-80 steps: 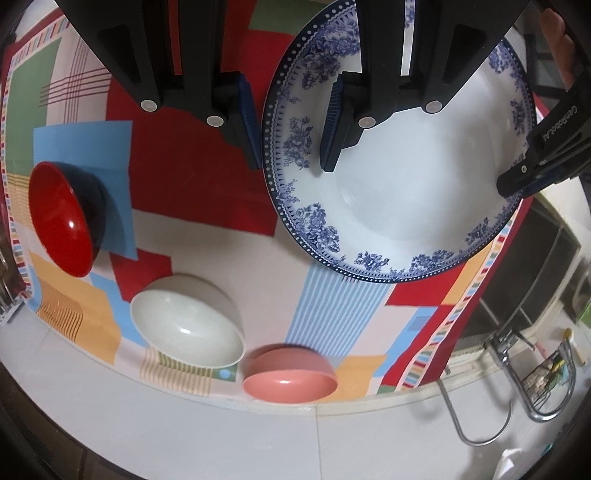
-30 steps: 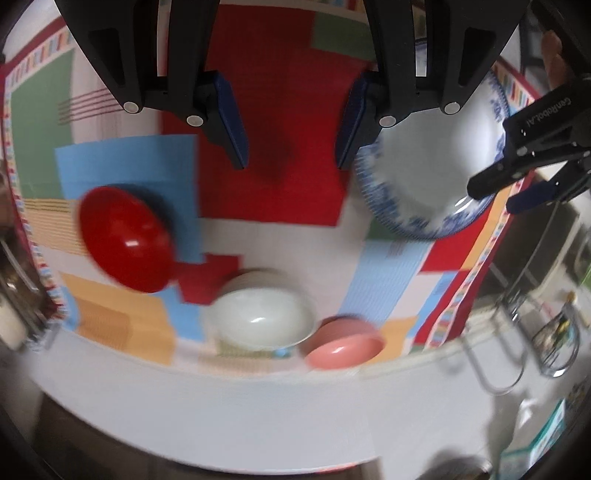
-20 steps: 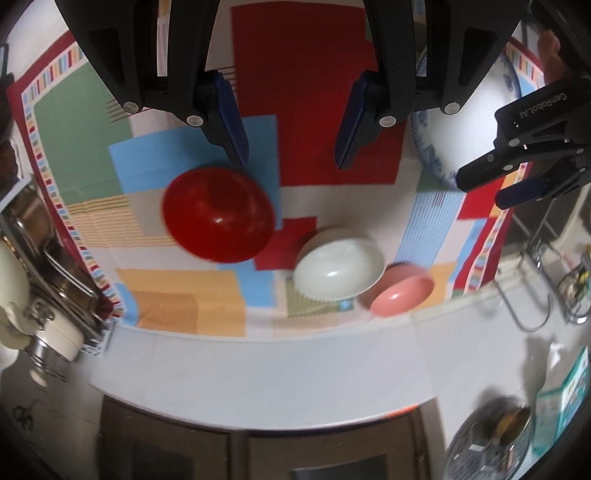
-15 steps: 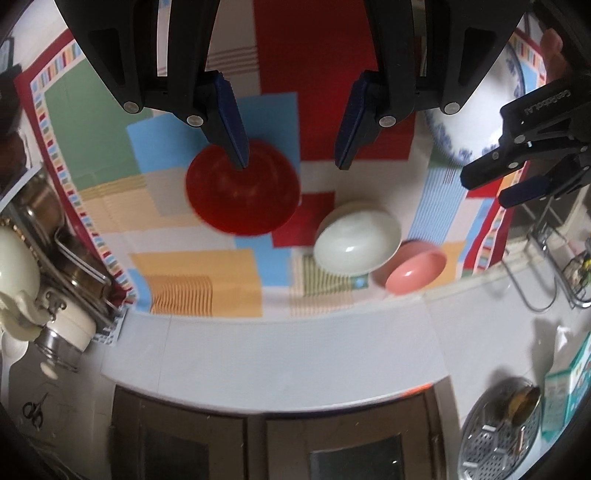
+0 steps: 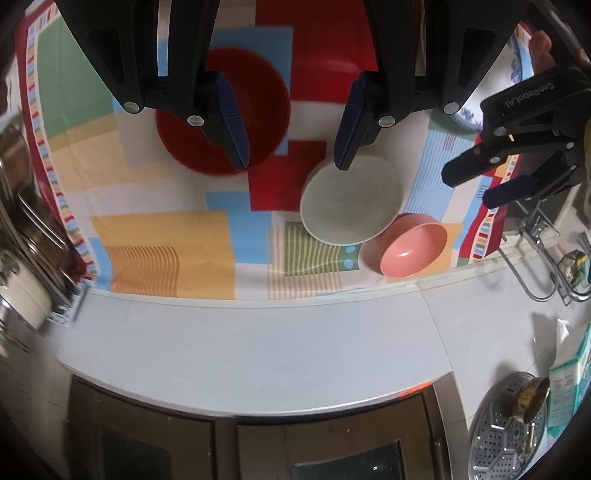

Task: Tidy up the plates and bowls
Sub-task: 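Move both grippers down to the rim of the white bowl, then close both grippers on the white bowl rim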

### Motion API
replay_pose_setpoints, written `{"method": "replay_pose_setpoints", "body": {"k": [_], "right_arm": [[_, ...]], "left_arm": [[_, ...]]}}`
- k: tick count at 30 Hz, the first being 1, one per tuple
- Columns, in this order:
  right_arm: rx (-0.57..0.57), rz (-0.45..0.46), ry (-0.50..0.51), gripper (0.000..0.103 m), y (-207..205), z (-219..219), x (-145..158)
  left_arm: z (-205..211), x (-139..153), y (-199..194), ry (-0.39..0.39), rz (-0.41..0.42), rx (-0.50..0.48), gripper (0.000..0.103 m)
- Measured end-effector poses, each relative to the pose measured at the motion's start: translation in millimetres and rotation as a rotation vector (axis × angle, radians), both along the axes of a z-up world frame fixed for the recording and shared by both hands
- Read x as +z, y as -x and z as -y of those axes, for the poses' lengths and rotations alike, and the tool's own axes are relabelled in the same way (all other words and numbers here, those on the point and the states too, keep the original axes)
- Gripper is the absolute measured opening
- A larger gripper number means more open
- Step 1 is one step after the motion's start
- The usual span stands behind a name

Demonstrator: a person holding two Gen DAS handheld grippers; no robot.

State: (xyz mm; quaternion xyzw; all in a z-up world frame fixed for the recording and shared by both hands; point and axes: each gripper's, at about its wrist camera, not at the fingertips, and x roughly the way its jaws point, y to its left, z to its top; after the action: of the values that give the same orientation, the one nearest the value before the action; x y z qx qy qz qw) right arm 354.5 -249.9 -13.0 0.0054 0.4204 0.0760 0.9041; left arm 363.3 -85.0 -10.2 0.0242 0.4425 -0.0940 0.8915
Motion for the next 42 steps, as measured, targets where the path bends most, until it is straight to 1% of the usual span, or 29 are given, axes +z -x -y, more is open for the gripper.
{"method": "replay_pose_setpoints", "body": {"k": [5,10,12,16,18,20,22,24,25,28,30,32,38,42], "right_arm": [[0.032,-0.042,-0.021,0.047,-40,-5,-15],[0.058,-0.112,-0.047,0.044,-77,-10,-38],[0.061,-0.141,-0.055,0.040,-88,-13,-48],[0.059,-0.195,-0.073,0.037,-104,-16,-65],[0.057,-0.218,-0.073,0.034,-110,-18,-73],[0.053,-0.236,-0.077,0.030,-115,-19,-79],[0.050,-0.255,-0.082,0.024,-118,-20,-84],[0.050,-0.270,-0.088,0.023,-119,-20,-89],[0.048,-0.275,-0.087,0.022,-120,-21,-90],[0.046,-0.291,-0.093,0.015,-120,-20,-93],[0.037,-0.299,-0.093,0.013,-120,-19,-95],[0.037,-0.307,-0.087,0.011,-121,-19,-97],[0.035,-0.298,-0.052,0.010,-120,-23,-100],[0.034,-0.293,-0.049,0.009,-119,-24,-100]], "left_arm": [[-3,-23,-28,0.004,-0.059,0.020,0.066],[-5,-44,-51,0.017,-0.114,0.045,0.063],[-6,-54,-58,0.019,-0.139,0.052,0.058],[-4,-67,-70,0.013,-0.169,0.060,0.057],[-2,-73,-74,0.008,-0.185,0.060,0.055],[-1,-79,-79,0.005,-0.200,0.059,0.051],[0,-83,-83,0.009,-0.216,0.054,0.047],[2,-86,-86,0.012,-0.230,0.049,0.039],[3,-87,-87,0.015,-0.237,0.048,0.038],[4,-90,-91,0.019,-0.254,0.048,0.031],[5,-93,-93,0.021,-0.266,0.046,0.022],[5,-96,-94,0.020,-0.272,0.045,0.018],[3,-97,-95,0.016,-0.271,0.059,0.015],[1,-94,-92,0.024,-0.264,0.065,0.015]]}}
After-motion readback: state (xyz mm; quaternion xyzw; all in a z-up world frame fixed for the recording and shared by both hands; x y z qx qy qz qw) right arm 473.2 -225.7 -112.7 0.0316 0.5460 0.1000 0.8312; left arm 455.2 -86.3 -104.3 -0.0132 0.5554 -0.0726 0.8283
